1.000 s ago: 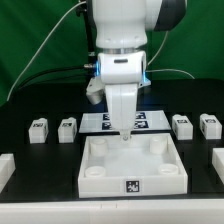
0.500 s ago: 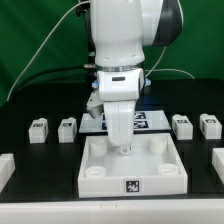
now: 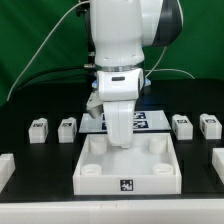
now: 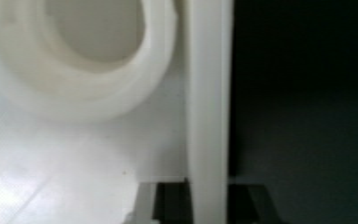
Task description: Assemble one leg
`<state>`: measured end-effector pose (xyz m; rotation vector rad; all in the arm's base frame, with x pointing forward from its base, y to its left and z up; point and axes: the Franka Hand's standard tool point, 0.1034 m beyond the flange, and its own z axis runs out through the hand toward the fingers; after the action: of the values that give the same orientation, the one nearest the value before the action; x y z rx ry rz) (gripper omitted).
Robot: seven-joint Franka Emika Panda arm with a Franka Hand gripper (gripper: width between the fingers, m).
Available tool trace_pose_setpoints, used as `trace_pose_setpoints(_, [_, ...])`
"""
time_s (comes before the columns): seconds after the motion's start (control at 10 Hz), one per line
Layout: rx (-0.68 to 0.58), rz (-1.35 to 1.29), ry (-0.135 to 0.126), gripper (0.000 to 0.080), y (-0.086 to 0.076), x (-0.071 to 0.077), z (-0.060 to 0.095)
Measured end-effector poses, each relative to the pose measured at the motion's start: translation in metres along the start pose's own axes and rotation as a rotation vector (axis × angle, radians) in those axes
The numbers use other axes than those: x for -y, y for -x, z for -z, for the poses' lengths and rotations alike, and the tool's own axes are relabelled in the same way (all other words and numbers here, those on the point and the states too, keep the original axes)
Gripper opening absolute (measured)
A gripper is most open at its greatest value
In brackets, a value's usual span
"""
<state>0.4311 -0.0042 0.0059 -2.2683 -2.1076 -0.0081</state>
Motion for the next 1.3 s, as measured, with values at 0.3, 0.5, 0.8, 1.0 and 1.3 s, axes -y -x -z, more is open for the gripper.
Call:
trace_pose_setpoints(0.3, [0.0,0.0,0.0,0.0055,0.0,0.0,0.0])
trace_pose_setpoints(0.5, [0.0,0.0,0.0,0.0055,0.0,0.0,0.0])
trace_pose_setpoints(0.8, [-0.002,0.005,0.008,0.0055,-0.002,-0.009,0.001])
trace_pose_setpoints(1.0, [-0.02,0.028,0.027,0.0055,-0.02,-0.027,0.0])
trace_pose_setpoints(1.3, [-0.056,0.056,0.061,0.0055,-0.057,-0.055,0.0])
